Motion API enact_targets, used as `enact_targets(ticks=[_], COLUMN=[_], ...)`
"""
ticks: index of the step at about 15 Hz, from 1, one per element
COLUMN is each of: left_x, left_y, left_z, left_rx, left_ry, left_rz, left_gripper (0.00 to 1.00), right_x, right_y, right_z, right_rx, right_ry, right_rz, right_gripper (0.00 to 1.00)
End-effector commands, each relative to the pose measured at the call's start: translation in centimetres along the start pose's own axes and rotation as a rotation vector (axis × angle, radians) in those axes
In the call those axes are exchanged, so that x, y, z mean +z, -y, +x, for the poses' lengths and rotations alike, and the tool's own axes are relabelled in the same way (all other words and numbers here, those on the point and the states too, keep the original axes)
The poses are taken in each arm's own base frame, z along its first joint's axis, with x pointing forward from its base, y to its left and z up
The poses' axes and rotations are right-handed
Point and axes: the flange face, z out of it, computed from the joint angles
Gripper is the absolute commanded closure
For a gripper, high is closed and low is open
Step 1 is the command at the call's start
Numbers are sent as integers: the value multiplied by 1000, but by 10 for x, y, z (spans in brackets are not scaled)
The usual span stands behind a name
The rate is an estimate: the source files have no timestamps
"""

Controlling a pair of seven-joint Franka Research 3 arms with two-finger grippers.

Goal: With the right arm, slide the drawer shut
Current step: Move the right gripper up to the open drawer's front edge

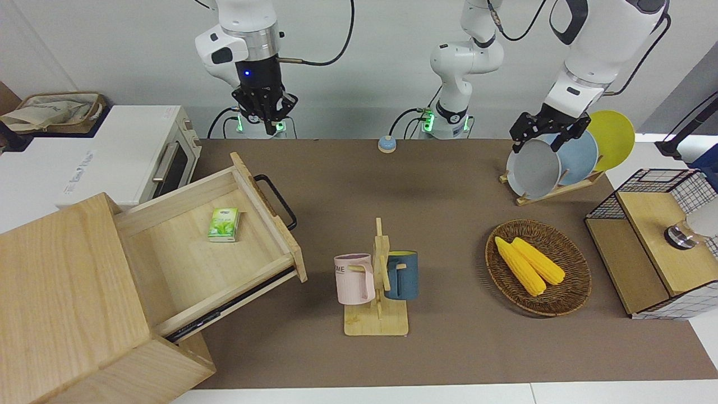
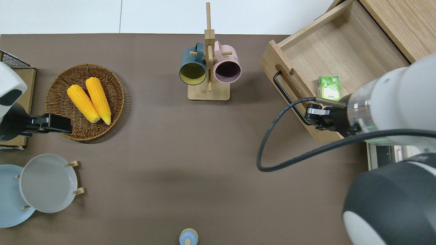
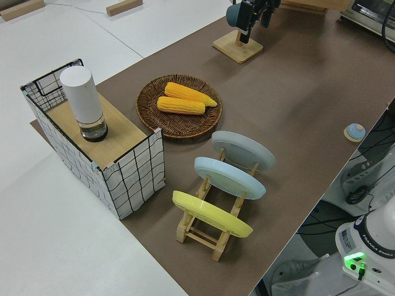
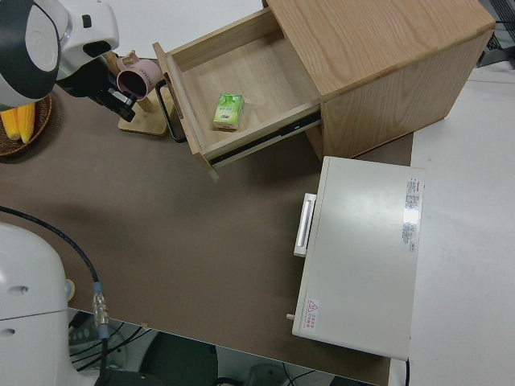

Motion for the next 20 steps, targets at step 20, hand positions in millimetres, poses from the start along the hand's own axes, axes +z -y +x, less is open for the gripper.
enact_targets(ticks=[20], left_x=[-2], left_y=[0], left_z=[-4], left_rx=[8], left_ry=[6], left_rz=[12], left_gripper=[5], right_x=[121], right_y=[126], right_z=[-18], right_rx=[591], right_ry=[91], right_rz=[1], right_gripper=[1000])
